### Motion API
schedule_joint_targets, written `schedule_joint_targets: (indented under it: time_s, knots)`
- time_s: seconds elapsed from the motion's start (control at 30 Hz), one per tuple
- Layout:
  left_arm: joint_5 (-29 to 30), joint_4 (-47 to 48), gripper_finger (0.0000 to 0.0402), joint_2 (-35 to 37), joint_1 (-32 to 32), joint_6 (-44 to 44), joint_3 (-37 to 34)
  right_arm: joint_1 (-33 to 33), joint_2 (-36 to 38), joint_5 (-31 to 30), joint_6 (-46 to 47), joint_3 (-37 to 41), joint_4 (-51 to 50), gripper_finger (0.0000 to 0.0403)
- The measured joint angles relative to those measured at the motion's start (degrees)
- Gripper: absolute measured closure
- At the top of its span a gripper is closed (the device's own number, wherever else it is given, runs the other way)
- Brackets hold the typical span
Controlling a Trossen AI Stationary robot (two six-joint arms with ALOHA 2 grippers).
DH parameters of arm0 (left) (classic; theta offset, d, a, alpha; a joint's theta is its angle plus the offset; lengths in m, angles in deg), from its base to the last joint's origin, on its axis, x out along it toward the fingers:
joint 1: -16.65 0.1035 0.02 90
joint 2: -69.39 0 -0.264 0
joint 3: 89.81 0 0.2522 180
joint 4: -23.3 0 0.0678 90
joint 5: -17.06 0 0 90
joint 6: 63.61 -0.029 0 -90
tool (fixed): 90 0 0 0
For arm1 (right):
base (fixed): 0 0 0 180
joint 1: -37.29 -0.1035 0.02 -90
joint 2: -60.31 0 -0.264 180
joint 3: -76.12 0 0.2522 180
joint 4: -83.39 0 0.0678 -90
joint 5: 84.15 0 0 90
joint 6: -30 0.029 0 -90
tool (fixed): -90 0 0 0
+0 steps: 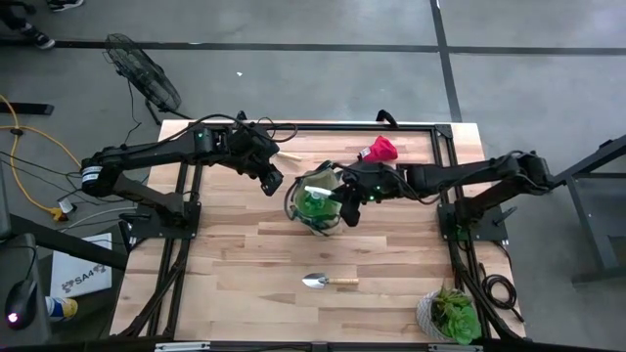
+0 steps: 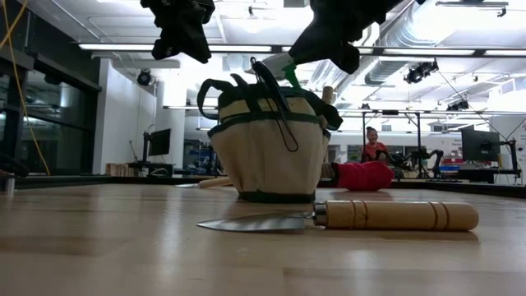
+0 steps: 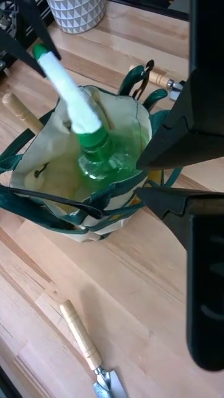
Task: Pick & Place Garden tools in Gardening bag
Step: Put the green spray bottle into the gardening bag
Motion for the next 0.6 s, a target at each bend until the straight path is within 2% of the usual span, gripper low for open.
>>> schedule_joint_targets:
  time_s: [0.27,0.6]
  knots:
    - [0.00,0.15,0.0351,-0.02,0.00,0.00,0.00,-0.08,-1.99,2.79,-1.40,0.00,-0.75,0.0347]
    - [0.00,0.75,0.0351,-0.02,0.00,0.02,0.00,-0.08,-2.57,1.68,-1.23,0.00,-1.39,0.0346]
